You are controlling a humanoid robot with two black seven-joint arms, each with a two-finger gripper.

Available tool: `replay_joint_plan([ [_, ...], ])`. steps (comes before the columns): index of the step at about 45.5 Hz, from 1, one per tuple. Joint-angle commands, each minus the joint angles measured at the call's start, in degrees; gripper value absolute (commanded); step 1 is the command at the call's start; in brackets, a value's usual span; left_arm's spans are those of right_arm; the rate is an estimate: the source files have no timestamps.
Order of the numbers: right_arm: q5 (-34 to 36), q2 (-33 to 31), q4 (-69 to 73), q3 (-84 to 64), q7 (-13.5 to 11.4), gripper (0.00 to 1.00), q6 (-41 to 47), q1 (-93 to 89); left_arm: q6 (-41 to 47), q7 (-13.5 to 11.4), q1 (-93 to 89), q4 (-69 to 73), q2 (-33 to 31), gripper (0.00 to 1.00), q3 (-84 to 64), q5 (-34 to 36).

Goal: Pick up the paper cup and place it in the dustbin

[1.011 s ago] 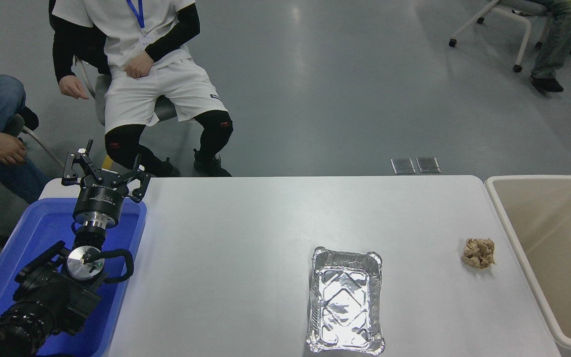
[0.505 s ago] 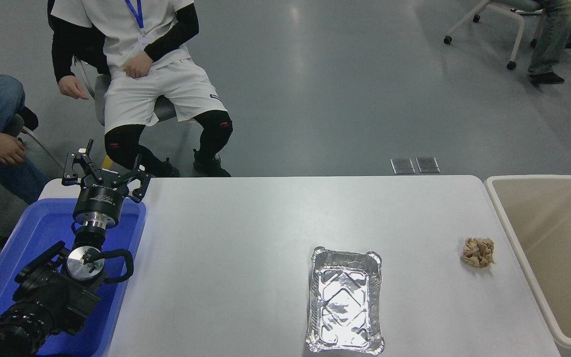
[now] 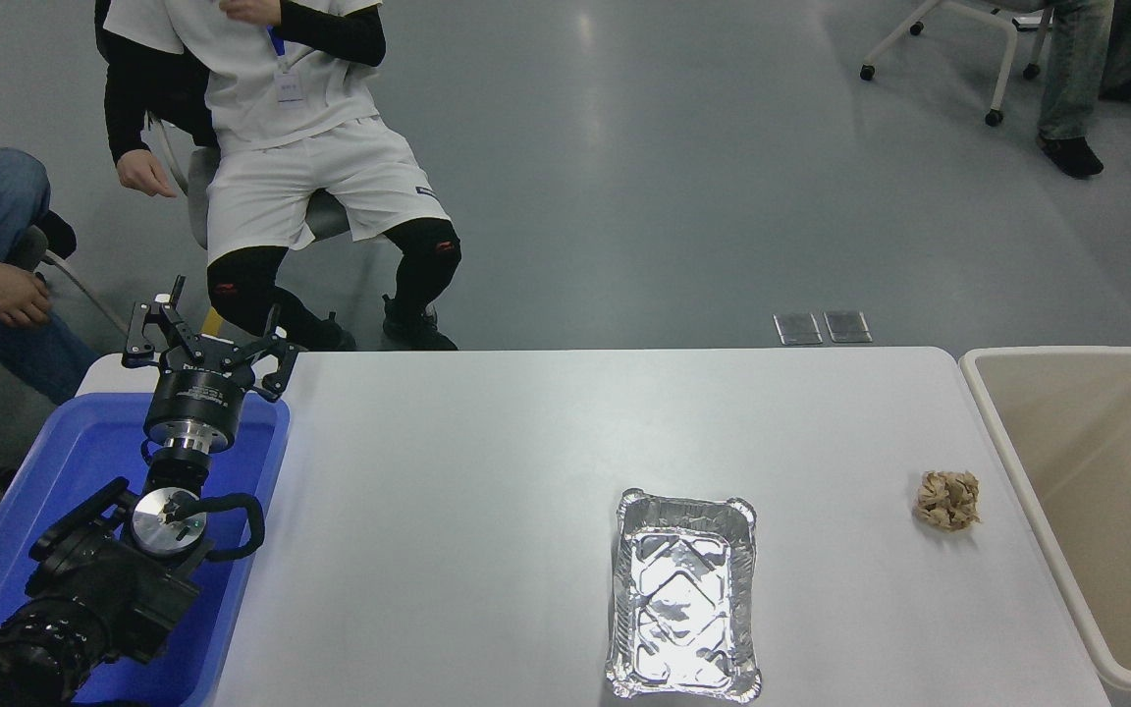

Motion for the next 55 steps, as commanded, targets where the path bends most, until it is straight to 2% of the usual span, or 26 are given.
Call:
replay_joint_plan([
  [1, -0.81, -0.26, 1.73, -0.38, 0.01, 0.95, 0.29, 0.21, 0.00, 0.00, 0.00, 0.00, 0.00, 0.99, 0.00, 0.00],
  [10, -2.91, -1.40, 6.03, -3.02, 0.01, 0.95, 0.81, 2.14, 0.00, 0.00, 0.00, 0.00, 0.00, 0.99, 0.00, 0.00],
  [19, -4.32, -10.44, 21.23, -6.36, -0.51, 0.95, 5.99, 9.60, 0.00, 0.00, 0.00, 0.00, 0.00, 0.99, 0.00, 0.00],
  [26, -6.34, -15.63, 28.79, -8.64, -3.06, 0.95, 12.76, 16.90, 0.00, 0.00, 0.00, 0.00, 0.00, 0.99, 0.00, 0.00],
  [34, -12.23, -18.62, 35.47, -9.17, -7.46, 0.95, 20.05, 23.93, 0.00, 0.09, 0.00, 0.00, 0.00, 0.99, 0.09, 0.00],
  [48, -15.22, -19.15, 42.50, -9.35, -8.07, 0.99, 28.06, 34.04, 0.00, 0.09, 0.00, 0.00, 0.00, 0.99, 0.09, 0.00],
  [55, -17.94, -19.07, 48.74, -9.79, -10.53, 0.99, 28.24, 38.88, 0.00, 0.09, 0.00, 0.00, 0.00, 0.99, 0.09, 0.00],
])
